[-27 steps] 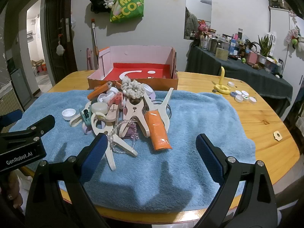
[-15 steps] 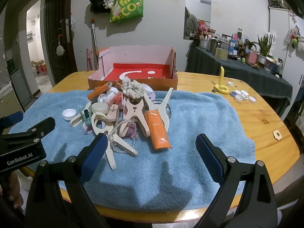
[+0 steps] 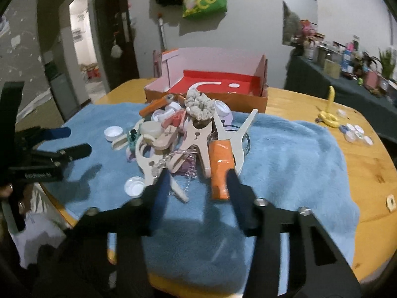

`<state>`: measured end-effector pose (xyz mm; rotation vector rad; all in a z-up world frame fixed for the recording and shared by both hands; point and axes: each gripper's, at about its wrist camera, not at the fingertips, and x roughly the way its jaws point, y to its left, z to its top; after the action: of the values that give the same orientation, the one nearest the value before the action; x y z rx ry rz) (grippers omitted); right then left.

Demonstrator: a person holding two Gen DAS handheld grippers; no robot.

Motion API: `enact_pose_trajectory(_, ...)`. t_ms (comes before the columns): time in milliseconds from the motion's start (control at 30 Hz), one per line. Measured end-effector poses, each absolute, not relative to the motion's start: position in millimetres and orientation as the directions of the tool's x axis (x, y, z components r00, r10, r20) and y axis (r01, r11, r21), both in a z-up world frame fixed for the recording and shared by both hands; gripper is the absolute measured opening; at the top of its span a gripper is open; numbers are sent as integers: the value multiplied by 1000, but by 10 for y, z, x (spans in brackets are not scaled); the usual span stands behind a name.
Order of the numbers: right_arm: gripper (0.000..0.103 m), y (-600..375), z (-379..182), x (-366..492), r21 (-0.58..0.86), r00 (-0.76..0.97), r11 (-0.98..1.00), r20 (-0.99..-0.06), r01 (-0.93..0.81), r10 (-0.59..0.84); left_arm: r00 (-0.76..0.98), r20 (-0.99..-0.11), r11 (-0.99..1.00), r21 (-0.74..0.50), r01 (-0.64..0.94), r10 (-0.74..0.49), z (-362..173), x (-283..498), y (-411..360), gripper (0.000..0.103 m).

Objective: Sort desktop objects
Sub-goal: 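Reach both tools toward the pile of clips and sticks, then grasp the teal clip with the left tool while the right tool grasps the orange stick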

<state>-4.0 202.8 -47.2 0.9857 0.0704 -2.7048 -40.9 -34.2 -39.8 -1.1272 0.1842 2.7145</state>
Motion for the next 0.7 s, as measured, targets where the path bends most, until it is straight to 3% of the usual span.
enact_pose_trajectory(67,27,2030,-507,-111,28,-728,-964,-650,263,-218,-670,-721,-969,-5,-248,175,-414,-458,-366,83)
enact_pose_trajectory(500,27,2052,-761,-478,-55,-681,-963,-718,262,-144,-611,-749,-949,-74,-306,255,-488,-814,-121,78)
enact_pose_trajectory(600,23,2038,-761,-486,-76,-685,-959,-716,272,-138,-586,-763,-944,-97,-314,273,-533,-926,-50,64)
enact_pose_trajectory(700,22,2073,-762,-499,-69,-681,-957,-717,283,-149,-560,-777,-939,-117,-322,289,-587,-1020,-3,61)
